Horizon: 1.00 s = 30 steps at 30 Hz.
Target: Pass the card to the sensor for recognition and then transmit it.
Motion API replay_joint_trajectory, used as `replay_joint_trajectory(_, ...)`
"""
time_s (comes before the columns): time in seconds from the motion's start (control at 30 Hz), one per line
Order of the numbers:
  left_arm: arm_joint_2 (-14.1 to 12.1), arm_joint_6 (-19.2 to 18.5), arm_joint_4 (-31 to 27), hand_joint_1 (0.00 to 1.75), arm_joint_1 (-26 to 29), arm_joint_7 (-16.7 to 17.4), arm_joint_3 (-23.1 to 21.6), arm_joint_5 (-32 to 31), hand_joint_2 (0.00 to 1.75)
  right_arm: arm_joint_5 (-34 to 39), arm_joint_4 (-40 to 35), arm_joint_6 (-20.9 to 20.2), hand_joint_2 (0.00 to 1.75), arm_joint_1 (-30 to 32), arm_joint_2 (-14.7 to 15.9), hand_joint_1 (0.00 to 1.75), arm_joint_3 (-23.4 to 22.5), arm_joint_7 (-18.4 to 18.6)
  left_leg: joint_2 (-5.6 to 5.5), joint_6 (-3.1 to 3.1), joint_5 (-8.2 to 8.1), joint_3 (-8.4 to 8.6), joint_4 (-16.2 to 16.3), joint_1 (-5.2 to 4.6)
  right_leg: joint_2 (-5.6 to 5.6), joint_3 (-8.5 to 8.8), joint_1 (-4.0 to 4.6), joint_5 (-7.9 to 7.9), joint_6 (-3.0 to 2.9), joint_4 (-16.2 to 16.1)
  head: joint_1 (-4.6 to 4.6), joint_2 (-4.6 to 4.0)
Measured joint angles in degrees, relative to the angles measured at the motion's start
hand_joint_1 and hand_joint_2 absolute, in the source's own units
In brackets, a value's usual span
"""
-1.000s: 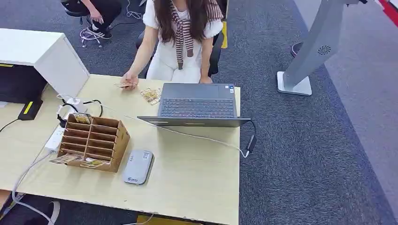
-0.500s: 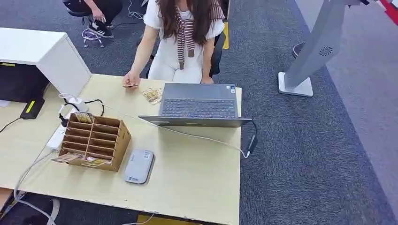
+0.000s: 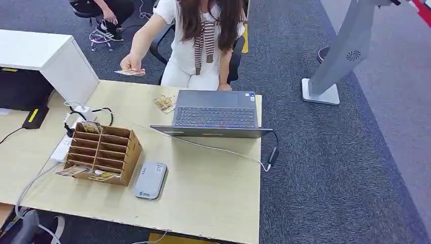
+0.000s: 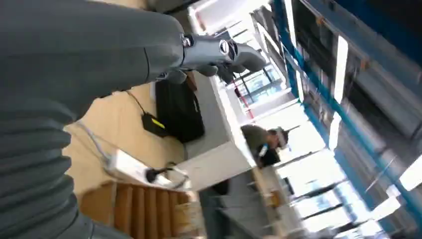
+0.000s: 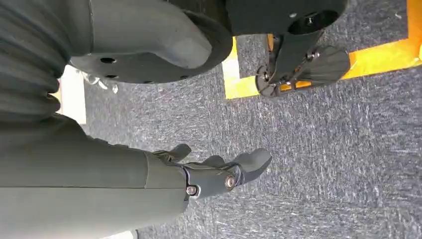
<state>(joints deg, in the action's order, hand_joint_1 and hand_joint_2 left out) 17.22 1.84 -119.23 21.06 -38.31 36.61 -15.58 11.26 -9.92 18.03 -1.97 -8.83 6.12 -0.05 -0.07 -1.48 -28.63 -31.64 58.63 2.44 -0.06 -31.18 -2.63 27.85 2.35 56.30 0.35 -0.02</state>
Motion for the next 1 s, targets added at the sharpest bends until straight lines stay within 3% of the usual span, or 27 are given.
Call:
replay_joint_trajectory(0.07,-4.35,6.28,1.10,0.00,-3.17,6.59,-1.03,-12.81,1.75,-1.11,0.00,-0.66,1.75,-0.20,0.02,0.00,0.42,0.98,0.00,-0.09,0.07,0.06,0.00,0.01,0.01,-0.06,0.01,-0.03,-0.05,0.01,0.00,0.00)
replay_joint_trajectory(0.13,-10.88,13.46,5.12,0.00,-8.12,15.94,-4.12,-24.84,1.75,-2.19,0.00,-1.35,1.75,-0.59,0.17,0.00,1.03,2.10,-0.08,-0.14,0.24,0.07,0.00,0.02,-0.03,-0.14,0.02,-0.04,-0.06,0.08,-0.09,0.00)
replay_joint_trajectory(0.23,-19.96,17.45,14.21,0.00,-18.18,26.71,-10.80,-37.51,1.75,-3.19,-0.02,-3.49,1.75,-1.40,0.66,0.00,1.90,3.10,-0.20,-0.24,0.39,-0.01,0.00,0.05,-0.17,-0.15,0.04,-0.18,-0.24,0.20,-0.09,0.00)
replay_joint_trajectory(0.3,-24.90,18.27,19.90,0.00,-23.77,29.21,-15.18,-39.25,1.75,-3.59,-0.02,-4.11,1.75,-1.74,0.70,0.00,2.53,3.48,0.02,-0.29,0.43,-0.05,0.00,0.04,-0.01,-0.07,0.03,-0.35,-0.27,0.27,-0.09,0.00)
replay_joint_trajectory(0.43,-29.95,20.34,27.22,0.00,-30.08,32.27,-20.65,-43.20,1.75,-4.07,-0.04,-4.61,1.75,-1.64,0.70,0.00,3.39,3.93,0.29,-0.25,0.45,-0.10,0.02,0.00,0.31,-0.29,-0.01,-0.48,-0.18,0.24,-0.11,0.00)
replay_joint_trajectory(0.63,-33.28,23.12,39.29,0.00,-39.42,34.79,-27.56,-47.41,1.75,-4.92,-0.07,-4.68,1.75,-1.78,0.76,0.00,4.40,4.74,0.37,-0.19,0.48,-0.16,0.04,-0.03,0.35,-0.31,-0.04,-0.51,-0.15,0.22,-0.09,0.00)
replay_joint_trajectory(1.0,-34.20,24.30,47.91,0.00,-44.45,35.40,-31.93,-48.28,1.75,-5.82,-0.07,-4.85,1.75,-1.79,0.79,0.00,5.42,5.71,0.39,-0.19,0.48,-0.21,0.03,-0.02,0.39,-0.38,-0.03,-0.51,-0.15,0.23,-0.09,0.00)
